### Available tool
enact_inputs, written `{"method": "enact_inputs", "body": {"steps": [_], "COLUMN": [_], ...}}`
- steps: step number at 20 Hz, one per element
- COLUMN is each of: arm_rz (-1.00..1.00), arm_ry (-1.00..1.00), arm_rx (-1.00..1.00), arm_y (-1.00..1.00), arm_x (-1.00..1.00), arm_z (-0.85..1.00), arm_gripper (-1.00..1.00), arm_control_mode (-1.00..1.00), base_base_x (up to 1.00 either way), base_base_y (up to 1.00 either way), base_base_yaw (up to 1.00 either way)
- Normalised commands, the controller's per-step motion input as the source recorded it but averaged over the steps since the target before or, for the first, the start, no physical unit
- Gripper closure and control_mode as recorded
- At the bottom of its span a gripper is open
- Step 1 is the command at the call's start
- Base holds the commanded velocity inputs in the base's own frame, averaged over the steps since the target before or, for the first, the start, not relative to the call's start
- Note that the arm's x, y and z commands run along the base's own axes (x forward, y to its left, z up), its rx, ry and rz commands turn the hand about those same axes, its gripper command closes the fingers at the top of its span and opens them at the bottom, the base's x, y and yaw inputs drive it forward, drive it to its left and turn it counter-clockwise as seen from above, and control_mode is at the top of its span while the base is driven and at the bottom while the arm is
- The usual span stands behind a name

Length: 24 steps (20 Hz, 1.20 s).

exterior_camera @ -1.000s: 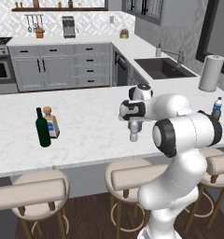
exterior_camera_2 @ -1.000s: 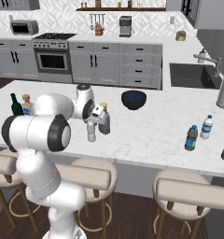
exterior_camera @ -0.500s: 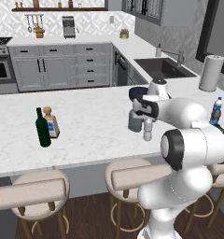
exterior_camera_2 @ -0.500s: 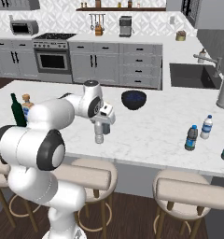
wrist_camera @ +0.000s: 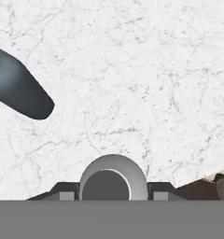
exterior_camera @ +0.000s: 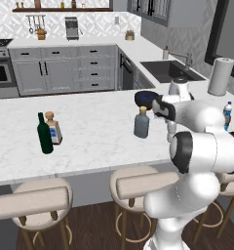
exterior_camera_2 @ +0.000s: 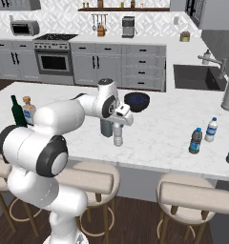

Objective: Move the plastic bottles in the middle to the plastics group, and the glass bottles in the middle to the glass group.

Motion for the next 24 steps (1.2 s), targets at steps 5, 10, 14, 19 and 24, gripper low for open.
{"method": "enact_inputs", "body": {"steps": [5, 10, 14, 19, 24], "arm_rz": [-0.22, -0.24, -0.22, -0.15, -0.11], "arm_ry": [0.01, 0.0, -0.02, -0.07, -0.18], "arm_rx": [-0.03, -0.02, 0.0, 0.0, 0.0], "arm_y": [-0.75, -0.74, -0.77, -0.84, -0.78], "arm_x": [0.07, 0.09, 0.04, -0.12, -0.31], "arm_z": [0.13, 0.09, 0.01, -0.01, -0.03], "arm_gripper": [1.0, 1.0, 1.0, 1.0, 1.0], "arm_control_mode": [-1.0, -1.0, -1.0, -1.0, -1.0], "base_base_x": [0.0, 0.0, 0.0, 0.0, 0.0], "base_base_y": [0.0, 0.0, 0.0, 0.0, 0.0], "base_base_yaw": [0.0, 0.0, 0.0, 0.0, 0.0]}}
